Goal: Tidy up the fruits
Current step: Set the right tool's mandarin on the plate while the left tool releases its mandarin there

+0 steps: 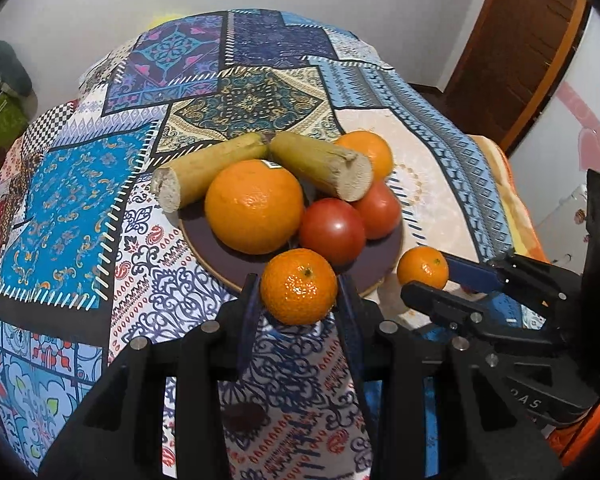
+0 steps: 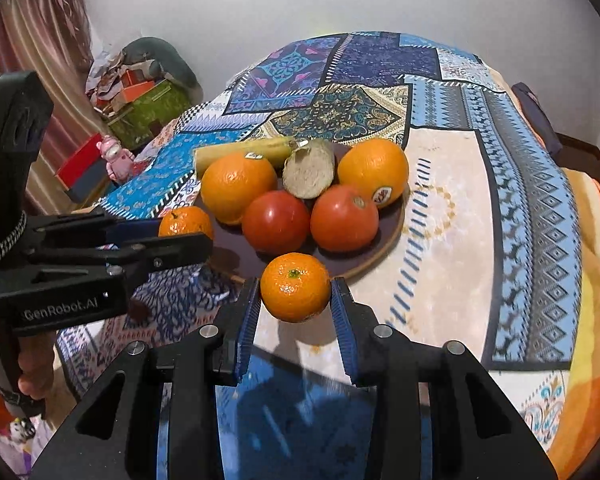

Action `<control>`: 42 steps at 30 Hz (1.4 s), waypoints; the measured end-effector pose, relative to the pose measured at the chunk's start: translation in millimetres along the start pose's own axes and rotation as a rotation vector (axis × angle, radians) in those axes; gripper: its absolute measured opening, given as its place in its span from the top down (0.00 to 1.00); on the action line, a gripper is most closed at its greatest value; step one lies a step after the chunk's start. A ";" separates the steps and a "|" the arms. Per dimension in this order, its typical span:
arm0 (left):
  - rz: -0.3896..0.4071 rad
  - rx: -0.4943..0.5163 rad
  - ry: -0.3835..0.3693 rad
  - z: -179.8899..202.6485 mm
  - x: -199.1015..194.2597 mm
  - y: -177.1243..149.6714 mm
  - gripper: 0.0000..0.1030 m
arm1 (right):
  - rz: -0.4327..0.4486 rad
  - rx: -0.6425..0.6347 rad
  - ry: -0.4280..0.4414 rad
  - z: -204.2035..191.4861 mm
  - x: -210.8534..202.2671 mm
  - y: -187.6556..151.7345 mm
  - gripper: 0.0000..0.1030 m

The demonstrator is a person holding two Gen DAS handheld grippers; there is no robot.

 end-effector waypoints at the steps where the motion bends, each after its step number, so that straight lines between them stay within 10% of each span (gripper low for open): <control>1: -0.001 -0.004 0.003 -2.0 2.1 0.2 0.63 | 0.000 0.000 -0.001 0.0 1.1 1.1 0.68; 26: -0.025 0.001 0.012 -8.5 24.7 4.8 0.62 | -0.047 0.008 -0.009 2.0 25.4 8.6 0.67; 42: 0.060 0.036 0.050 -9.4 -40.4 -11.1 0.55 | 0.018 -0.019 -0.053 5.5 -27.7 4.1 0.67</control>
Point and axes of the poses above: each gripper's, at about its wrist camera, not at the fingertips, and x roughly the way its jaws point, z to its right, y to its top, the point moved 4 cm from there along x, roughly the way its jaws point, and after that the axes turned 8 degrees about x, right-handed, at the moved point
